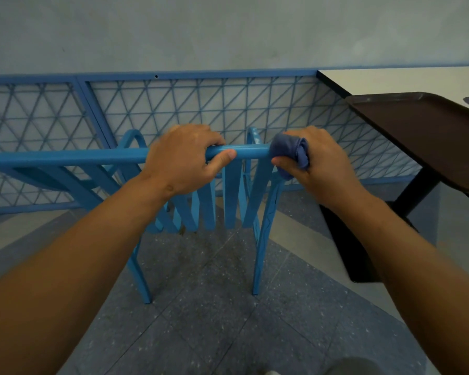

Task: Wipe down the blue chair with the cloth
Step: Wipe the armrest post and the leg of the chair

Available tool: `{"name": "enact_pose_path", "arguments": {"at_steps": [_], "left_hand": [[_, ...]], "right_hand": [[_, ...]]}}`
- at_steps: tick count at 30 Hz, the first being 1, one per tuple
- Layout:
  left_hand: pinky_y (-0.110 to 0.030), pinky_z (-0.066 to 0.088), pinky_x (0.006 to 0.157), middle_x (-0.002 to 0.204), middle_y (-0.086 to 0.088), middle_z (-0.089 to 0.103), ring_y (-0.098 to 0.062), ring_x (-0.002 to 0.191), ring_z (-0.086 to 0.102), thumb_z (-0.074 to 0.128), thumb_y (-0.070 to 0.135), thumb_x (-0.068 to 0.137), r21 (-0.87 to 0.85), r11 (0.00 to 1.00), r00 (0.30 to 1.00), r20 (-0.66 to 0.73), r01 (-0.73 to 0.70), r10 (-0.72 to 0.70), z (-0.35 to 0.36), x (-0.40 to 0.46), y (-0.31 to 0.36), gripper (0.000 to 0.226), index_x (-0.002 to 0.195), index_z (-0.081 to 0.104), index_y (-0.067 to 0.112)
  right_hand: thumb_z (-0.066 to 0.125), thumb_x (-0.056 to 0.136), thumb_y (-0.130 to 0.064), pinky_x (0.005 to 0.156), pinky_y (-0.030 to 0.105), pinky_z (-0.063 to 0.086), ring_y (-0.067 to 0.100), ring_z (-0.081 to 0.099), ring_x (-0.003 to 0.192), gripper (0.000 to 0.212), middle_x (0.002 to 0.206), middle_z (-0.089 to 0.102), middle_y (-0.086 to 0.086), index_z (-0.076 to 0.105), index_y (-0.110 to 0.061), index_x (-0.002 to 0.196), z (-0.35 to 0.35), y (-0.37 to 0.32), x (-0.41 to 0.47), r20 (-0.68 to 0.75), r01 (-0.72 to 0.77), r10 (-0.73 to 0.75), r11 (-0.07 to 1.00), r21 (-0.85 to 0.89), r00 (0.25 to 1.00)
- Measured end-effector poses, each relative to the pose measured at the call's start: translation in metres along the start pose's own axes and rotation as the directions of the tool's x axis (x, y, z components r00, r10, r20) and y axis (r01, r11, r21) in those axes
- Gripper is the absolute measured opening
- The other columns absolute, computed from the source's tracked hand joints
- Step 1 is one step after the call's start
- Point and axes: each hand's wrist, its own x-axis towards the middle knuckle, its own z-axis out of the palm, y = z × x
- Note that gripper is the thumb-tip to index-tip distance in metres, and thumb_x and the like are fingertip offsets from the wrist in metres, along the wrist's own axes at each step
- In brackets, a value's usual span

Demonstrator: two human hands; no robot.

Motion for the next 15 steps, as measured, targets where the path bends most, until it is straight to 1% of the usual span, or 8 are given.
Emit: {"name": "enact_pose_path", "arguments": {"at_steps": [1, 3, 5, 7, 9, 10, 13, 15], "left_hand": [[-0.038, 0.045, 0.088, 0.087, 0.009, 0.063, -0.014, 0.083, 0.058, 0.044, 0.057, 0.098, -0.009, 1.0, 1.0, -0.012, -0.021, 0.021, 0.002, 0.001, 0.006, 0.044, 0.107, 0.071, 0.024], [-0.04, 0.041, 0.094, 0.093, 0.006, 0.066, -0.018, 0.09, 0.06, 0.046, 0.05, 0.098, -0.013, 0.998, 0.998, -0.031, -0.059, 0.058, 0.009, 0.007, 0.021, 0.04, 0.116, 0.07, 0.023], [-0.04, 0.041, 0.093, 0.093, 0.003, 0.066, -0.023, 0.093, 0.061, 0.047, 0.045, 0.097, -0.018, 0.998, 0.998, -0.038, -0.058, 0.058, 0.016, 0.014, 0.033, 0.038, 0.116, 0.07, 0.022], [-0.04, 0.041, 0.093, 0.094, 0.002, 0.066, -0.023, 0.094, 0.061, 0.046, 0.044, 0.097, -0.03, 0.998, 0.998, -0.034, -0.049, 0.048, 0.019, 0.016, 0.036, 0.037, 0.116, 0.07, 0.022], [-0.039, 0.041, 0.093, 0.093, 0.003, 0.065, -0.022, 0.092, 0.06, 0.046, 0.044, 0.098, -0.031, 0.998, 0.998, -0.036, -0.057, 0.056, 0.019, 0.016, 0.035, 0.036, 0.116, 0.069, 0.021], [-0.039, 0.041, 0.093, 0.093, 0.003, 0.065, -0.022, 0.091, 0.06, 0.047, 0.043, 0.099, -0.03, 0.998, 0.998, -0.039, -0.059, 0.058, 0.018, 0.015, 0.034, 0.036, 0.116, 0.069, 0.021], [-0.042, 0.044, 0.09, 0.093, 0.001, 0.065, -0.023, 0.091, 0.06, 0.05, 0.041, 0.098, -0.06, 0.997, 0.998, -0.037, -0.048, 0.046, 0.016, 0.015, 0.036, 0.035, 0.117, 0.07, 0.019], [-0.043, 0.047, 0.088, 0.094, -0.001, 0.066, -0.024, 0.091, 0.061, 0.052, 0.04, 0.097, -0.088, 0.995, 0.999, -0.027, -0.045, 0.042, 0.015, 0.016, 0.038, 0.036, 0.117, 0.07, 0.017]], "right_hand": [[0.057, 0.092, -0.055, 0.075, 0.025, 0.028, 0.012, 0.039, 0.086, 0.038, 0.086, 0.044, -0.006, 0.053, -0.018, 0.088, 0.004, -0.006, -0.002, -0.049, 0.003, -0.004, 1.0, -0.012, 0.999], [0.055, 0.094, -0.055, 0.075, 0.022, 0.023, 0.01, 0.034, 0.081, 0.038, 0.082, 0.04, -0.004, 0.047, -0.019, 0.083, 0.011, -0.016, 0.001, -0.111, 0.034, -0.035, 0.999, -0.015, 0.993], [0.055, 0.095, -0.054, 0.074, 0.022, 0.023, 0.01, 0.035, 0.08, 0.04, 0.082, 0.041, -0.005, 0.051, -0.016, 0.084, 0.008, -0.017, 0.005, -0.082, 0.049, -0.049, 0.999, -0.001, 0.995], [0.061, 0.095, -0.049, 0.071, 0.02, 0.028, 0.01, 0.041, 0.08, 0.037, 0.084, 0.047, -0.006, 0.059, -0.012, 0.091, 0.004, -0.009, 0.005, -0.052, 0.033, -0.028, 0.994, 0.101, 0.998], [0.065, 0.096, -0.042, 0.066, 0.014, 0.035, 0.006, 0.048, 0.073, 0.03, 0.08, 0.053, -0.005, 0.061, -0.013, 0.09, 0.002, -0.008, 0.002, -0.057, -0.072, 0.09, 0.962, 0.264, 0.994], [0.065, 0.097, -0.04, 0.061, 0.016, 0.038, 0.004, 0.048, 0.065, 0.029, 0.073, 0.054, -0.005, 0.061, -0.014, 0.083, 0.003, -0.011, 0.004, -0.065, -0.141, 0.175, 0.924, 0.355, 0.982], [0.065, 0.097, -0.036, 0.048, 0.025, 0.032, 0.005, 0.037, 0.047, 0.045, 0.049, 0.043, -0.009, 0.048, -0.019, 0.059, 0.003, -0.022, 0.017, -0.05, -0.315, 0.389, 0.808, 0.498, 0.92], [0.066, 0.095, -0.036, 0.044, 0.024, 0.027, 0.008, 0.031, 0.044, 0.048, 0.042, 0.036, -0.009, 0.043, -0.019, 0.056, -0.001, -0.024, 0.027, 0.042, -0.437, 0.492, 0.727, 0.529, 0.869]]}}
